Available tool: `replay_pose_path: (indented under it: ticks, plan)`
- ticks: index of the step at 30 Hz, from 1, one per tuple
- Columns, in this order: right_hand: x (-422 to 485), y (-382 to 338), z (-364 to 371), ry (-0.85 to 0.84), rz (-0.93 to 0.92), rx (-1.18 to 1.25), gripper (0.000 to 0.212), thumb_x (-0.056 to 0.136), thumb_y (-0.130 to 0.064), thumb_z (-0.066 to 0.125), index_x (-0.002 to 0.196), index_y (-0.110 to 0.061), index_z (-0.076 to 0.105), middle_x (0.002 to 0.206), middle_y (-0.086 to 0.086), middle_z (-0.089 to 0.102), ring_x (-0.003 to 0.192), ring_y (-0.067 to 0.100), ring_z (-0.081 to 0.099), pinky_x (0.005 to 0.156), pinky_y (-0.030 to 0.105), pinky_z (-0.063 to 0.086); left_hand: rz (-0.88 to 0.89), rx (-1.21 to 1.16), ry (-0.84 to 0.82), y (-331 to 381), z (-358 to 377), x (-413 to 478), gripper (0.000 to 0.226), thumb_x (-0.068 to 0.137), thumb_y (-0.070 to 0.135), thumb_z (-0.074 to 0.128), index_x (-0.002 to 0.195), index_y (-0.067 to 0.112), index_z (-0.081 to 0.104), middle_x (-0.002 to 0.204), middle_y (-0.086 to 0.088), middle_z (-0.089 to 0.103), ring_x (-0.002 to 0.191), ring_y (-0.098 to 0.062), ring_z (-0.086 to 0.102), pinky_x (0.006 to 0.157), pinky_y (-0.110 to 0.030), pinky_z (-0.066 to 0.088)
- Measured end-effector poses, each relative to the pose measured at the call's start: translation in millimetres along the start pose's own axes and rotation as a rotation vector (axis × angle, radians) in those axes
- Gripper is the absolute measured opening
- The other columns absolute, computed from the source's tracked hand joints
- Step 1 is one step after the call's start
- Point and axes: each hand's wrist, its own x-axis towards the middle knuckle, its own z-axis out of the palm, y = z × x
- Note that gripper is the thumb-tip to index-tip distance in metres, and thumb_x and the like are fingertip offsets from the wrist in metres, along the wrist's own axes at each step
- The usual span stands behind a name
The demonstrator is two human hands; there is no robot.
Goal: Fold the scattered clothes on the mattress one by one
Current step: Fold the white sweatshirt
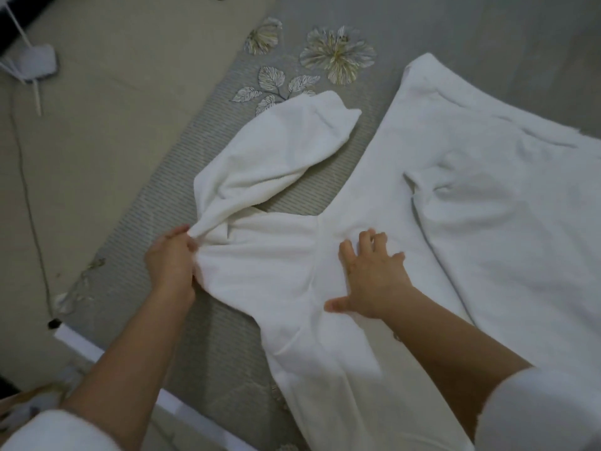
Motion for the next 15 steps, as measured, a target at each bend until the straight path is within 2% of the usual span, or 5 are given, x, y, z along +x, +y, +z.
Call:
replay_pose_path:
  ticks: [3, 7, 10, 13, 15]
  plan:
    - [1, -4, -4, 0.011, 0.014, 0.011, 0.107, 0.067, -0.073, 0.065, 0.141, -0.015, 0.013, 0.148, 0.018, 0.011, 0.14, 0.043, 0.009, 0.101, 0.059, 0.035, 0.361, 0.147, -0.023, 28, 19, 7, 0.033, 0.077, 0.021, 0.051, 0.107, 0.018, 0.064, 0.109, -0.002, 0.06, 0.108, -0.026, 0.056, 0.087, -0.03, 0.045]
    - [2, -7, -8, 0.005, 0.03, 0.03, 0.104, 0.065, -0.069, 0.07, 0.137, -0.016, 0.018, 0.143, 0.015, 0.015, 0.138, 0.042, 0.012, 0.098, 0.056, 0.04, 0.985, 0.951, -0.22, 45, 57, 21, 0.055, 0.072, 0.052, 0.058, 0.12, 0.026, 0.059, 0.138, -0.001, 0.046, 0.131, -0.023, 0.034, 0.108, -0.036, 0.021]
    - [3, -9, -10, -0.008, 0.043, 0.023, 0.104, 0.065, -0.068, 0.072, 0.137, -0.015, 0.018, 0.142, 0.014, 0.016, 0.138, 0.042, 0.012, 0.097, 0.055, 0.041, 0.955, 1.382, -0.313, 38, 71, 32, 0.06, 0.08, 0.041, 0.066, 0.132, 0.018, 0.051, 0.15, -0.004, 0.031, 0.138, -0.025, 0.023, 0.109, -0.043, 0.02]
    - [4, -8, -8, 0.012, 0.041, 0.035, 0.105, 0.064, -0.068, 0.072, 0.137, -0.015, 0.018, 0.142, 0.014, 0.016, 0.138, 0.042, 0.013, 0.096, 0.054, 0.042, 0.805, 0.998, -0.093, 54, 69, 30, 0.027, 0.091, 0.02, 0.052, 0.105, 0.003, 0.067, 0.11, -0.019, 0.062, 0.108, -0.031, 0.056, 0.088, -0.04, 0.043]
    - [2, -7, -6, 0.047, 0.035, 0.041, 0.106, 0.064, -0.07, 0.07, 0.138, -0.015, 0.017, 0.144, 0.017, 0.015, 0.138, 0.042, 0.012, 0.098, 0.054, 0.041, 0.726, 0.648, -0.086, 75, 65, 16, 0.03, 0.093, 0.022, 0.048, 0.068, 0.01, 0.058, 0.063, -0.006, 0.052, 0.067, -0.017, 0.052, 0.059, -0.033, 0.036]
